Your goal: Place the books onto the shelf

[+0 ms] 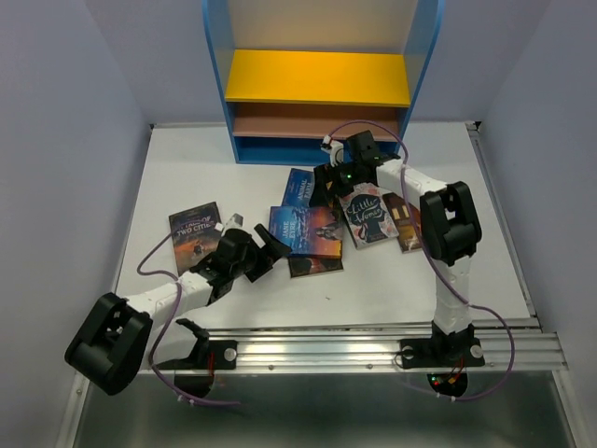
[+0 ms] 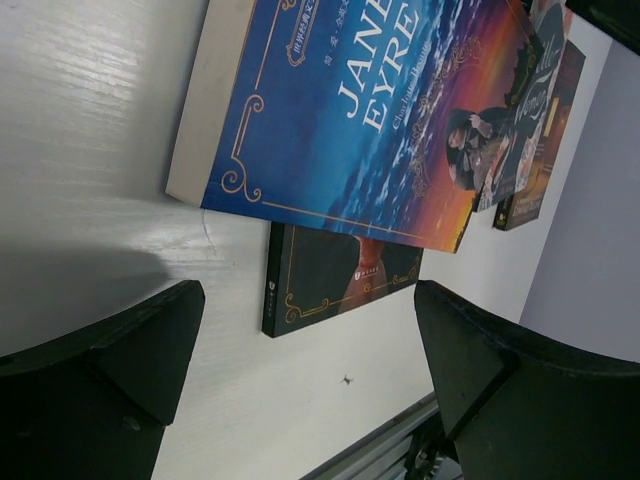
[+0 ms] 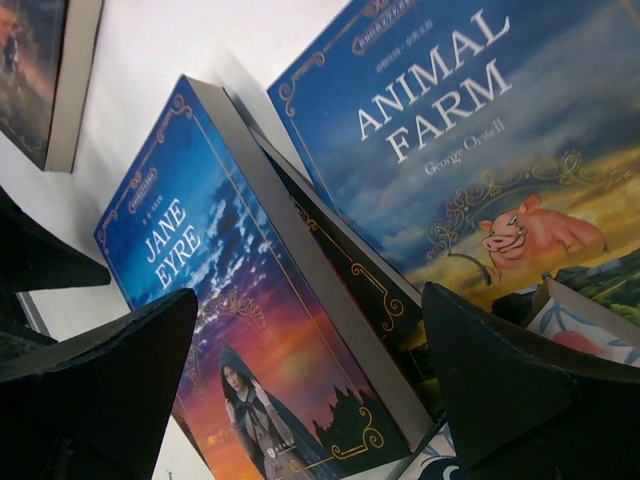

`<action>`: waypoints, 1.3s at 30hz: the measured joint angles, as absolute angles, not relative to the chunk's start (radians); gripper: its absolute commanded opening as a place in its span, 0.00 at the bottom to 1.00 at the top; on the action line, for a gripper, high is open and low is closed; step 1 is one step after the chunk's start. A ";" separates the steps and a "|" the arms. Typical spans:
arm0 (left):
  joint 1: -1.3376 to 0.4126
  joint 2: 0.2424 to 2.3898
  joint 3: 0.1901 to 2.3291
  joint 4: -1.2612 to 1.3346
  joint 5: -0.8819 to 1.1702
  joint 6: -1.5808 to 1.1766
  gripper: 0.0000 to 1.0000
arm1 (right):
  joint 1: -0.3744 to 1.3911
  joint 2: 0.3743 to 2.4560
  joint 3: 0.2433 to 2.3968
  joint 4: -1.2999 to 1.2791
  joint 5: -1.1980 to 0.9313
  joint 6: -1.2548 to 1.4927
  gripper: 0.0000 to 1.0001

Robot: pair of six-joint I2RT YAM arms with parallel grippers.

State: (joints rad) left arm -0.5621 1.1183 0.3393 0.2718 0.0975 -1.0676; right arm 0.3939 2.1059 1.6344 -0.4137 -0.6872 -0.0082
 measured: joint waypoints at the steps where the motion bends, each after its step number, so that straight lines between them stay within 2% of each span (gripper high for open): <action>1: -0.562 1.143 0.339 0.298 0.097 -1.074 0.99 | 0.393 2.118 1.634 -0.426 -0.690 -0.008 1.00; 17: -0.571 1.325 0.348 0.516 0.016 -1.166 0.99 | 0.391 2.126 1.578 -0.411 -0.704 0.065 1.00; 26: -0.575 1.410 0.353 0.651 -0.018 -1.190 0.99 | 0.382 2.104 1.514 -0.345 -0.708 0.194 0.92; 32: -0.577 1.425 0.353 0.682 -0.074 -1.207 0.99 | 0.379 2.082 1.463 -0.306 -0.711 0.246 0.80; 39: -0.576 1.457 0.353 0.736 -0.149 -1.213 0.99 | 0.402 2.048 1.384 -0.337 -0.727 0.278 0.74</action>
